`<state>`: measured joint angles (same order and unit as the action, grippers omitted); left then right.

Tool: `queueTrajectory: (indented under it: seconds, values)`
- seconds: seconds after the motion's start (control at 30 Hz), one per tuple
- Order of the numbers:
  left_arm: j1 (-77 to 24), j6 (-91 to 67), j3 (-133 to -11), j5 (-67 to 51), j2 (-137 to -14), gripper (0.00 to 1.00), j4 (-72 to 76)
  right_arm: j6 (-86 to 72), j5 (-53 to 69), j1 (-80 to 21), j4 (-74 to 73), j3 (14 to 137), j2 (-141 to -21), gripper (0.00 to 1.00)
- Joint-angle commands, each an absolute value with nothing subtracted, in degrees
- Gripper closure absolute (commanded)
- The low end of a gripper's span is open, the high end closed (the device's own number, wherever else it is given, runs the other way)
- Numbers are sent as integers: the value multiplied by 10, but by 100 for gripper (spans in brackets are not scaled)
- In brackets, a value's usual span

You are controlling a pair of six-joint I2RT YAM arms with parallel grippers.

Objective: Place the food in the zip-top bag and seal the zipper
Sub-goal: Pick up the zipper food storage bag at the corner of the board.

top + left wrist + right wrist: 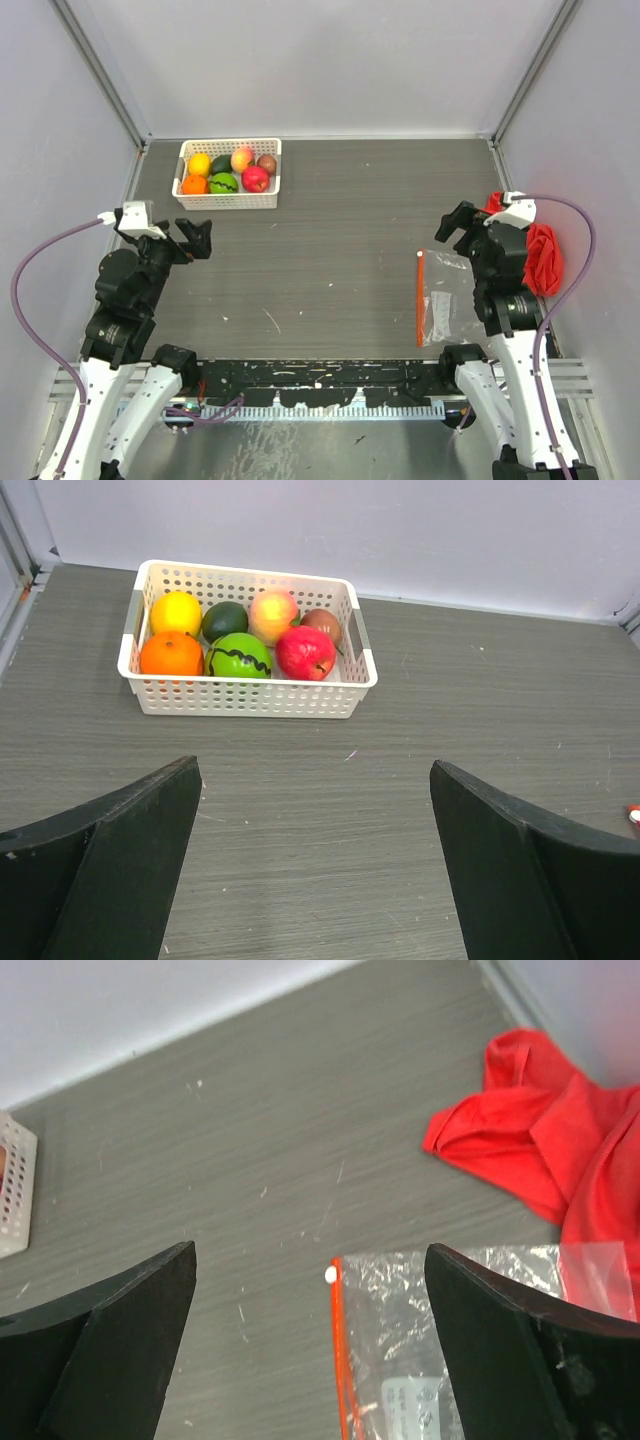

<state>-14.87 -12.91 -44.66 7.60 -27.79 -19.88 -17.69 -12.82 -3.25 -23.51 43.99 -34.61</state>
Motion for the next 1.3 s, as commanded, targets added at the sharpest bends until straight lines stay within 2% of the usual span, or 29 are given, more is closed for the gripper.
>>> queueTrajectory:
  seconds: [0.0,0.37,0.63,0.77,1.27]
  values:
    - [-145,-139,-452,66,-275,2,-162,-223,-111,-31,-294,478,-387,0]
    - [-145,-146,-456,45,-258,2,-176,-234,-45,-31,-410,507,-556,0]
    - [-146,-144,-458,20,-255,2,-177,-236,-19,-34,-412,484,-659,0]
    - [-146,-143,-460,6,-257,2,-179,-245,-54,-52,-393,468,-693,2]
    - [-146,-143,-463,-13,-264,2,-182,-248,-100,-74,-319,419,-790,27]
